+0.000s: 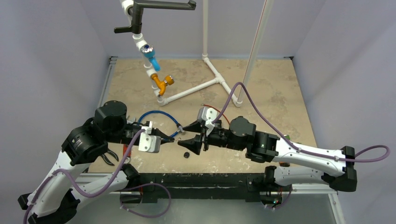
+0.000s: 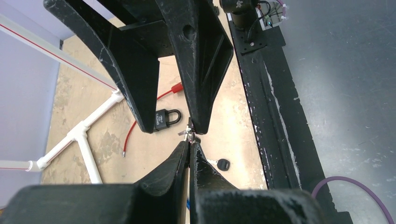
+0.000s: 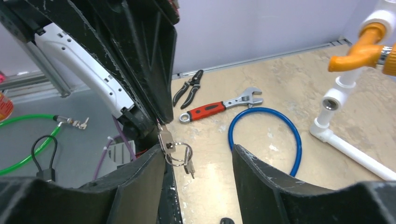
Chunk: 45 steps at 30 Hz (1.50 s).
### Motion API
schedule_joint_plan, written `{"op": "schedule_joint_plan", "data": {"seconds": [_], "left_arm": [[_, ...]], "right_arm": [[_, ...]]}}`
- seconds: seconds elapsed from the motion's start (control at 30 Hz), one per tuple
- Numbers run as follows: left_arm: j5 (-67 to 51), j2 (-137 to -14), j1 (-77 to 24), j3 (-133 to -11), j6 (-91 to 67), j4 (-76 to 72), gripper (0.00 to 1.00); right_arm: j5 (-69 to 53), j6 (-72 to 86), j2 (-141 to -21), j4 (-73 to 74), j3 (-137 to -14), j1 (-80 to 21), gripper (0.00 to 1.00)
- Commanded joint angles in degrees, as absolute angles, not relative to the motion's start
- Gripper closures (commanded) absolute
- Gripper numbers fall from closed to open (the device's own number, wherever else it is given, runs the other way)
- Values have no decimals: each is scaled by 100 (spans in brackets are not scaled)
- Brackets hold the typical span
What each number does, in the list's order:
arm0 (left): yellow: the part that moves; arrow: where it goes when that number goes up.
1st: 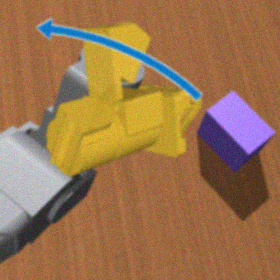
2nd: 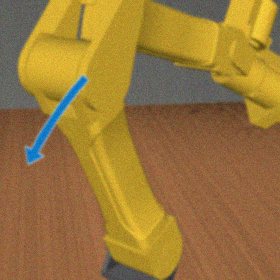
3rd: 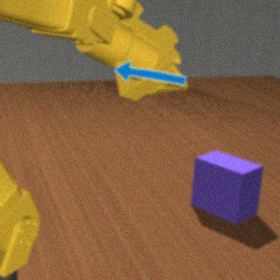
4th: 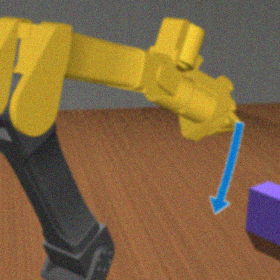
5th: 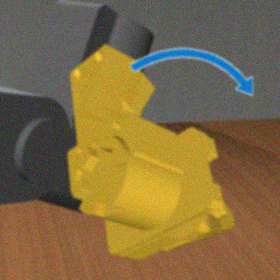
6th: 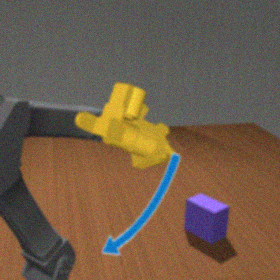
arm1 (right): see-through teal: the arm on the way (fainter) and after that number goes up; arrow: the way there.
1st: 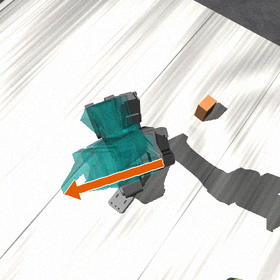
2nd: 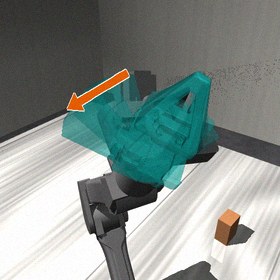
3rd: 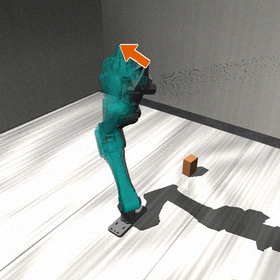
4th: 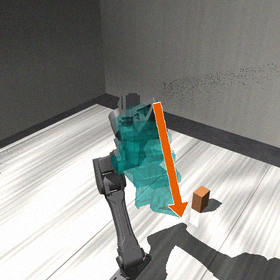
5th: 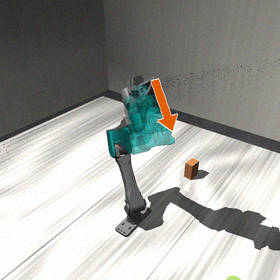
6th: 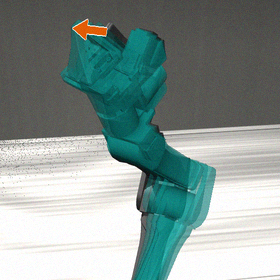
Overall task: Unlock with the key
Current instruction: Pick up the key from the center of the board.
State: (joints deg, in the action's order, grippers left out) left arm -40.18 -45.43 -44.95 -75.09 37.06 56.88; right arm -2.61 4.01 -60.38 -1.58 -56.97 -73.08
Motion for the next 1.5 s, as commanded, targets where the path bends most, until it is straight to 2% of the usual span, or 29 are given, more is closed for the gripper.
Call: {"op": "schedule_joint_plan", "data": {"seconds": [0.0,0.27,0.5,0.57,0.67,0.83,1.07,1.13,1.17,1.27,1.3,1.37,1.47], "left_arm": [[-4225,-4470,-4458,-7471,3533,5609,100],[-4234,-4456,-4443,-7431,3516,5565,100],[-4242,-4467,-4413,-7445,3465,5553,100],[-4249,-4465,-4404,-7452,3447,5544,100],[-4245,-4458,-4387,-7453,3437,5524,100],[-4260,-4448,-4377,-7427,3389,5490,100],[-4208,-4456,-4351,-7431,3323,5419,100],[-4117,-4448,-4342,-7403,3289,5353,91],[-4049,-4447,-4342,-7397,3283,5319,80],[-3738,-4457,-4342,-7350,3295,5291,30],[-3601,-4469,-4346,-7329,3305,5297,22],[-3314,-4497,-4342,-7265,3398,5346,16],[-2865,-4612,-4315,-7043,3767,5536,14]], "right_arm": [[267,163,-5647,-741,-5523,-7278,45],[-359,28,-5863,-389,-5899,-7283,44],[-638,-128,-6103,-259,-6143,-7297,49],[-574,-166,-6138,-234,-6193,-7306,55],[-518,-168,-6220,-72,-6308,-7304,68],[-495,-133,-6295,-9,-6383,-7316,100],[-597,-45,-6415,453,-6527,-7313,100],[-574,35,-6368,490,-6503,-7317,100],[-572,125,-6328,472,-6449,-7313,100],[-513,423,-6132,446,-6144,-7308,100],[-411,501,-6065,480,-6037,-7304,100],[-242,668,-5946,596,-5828,-7309,100],[-23,943,-5774,803,-5515,-7263,100]]}}
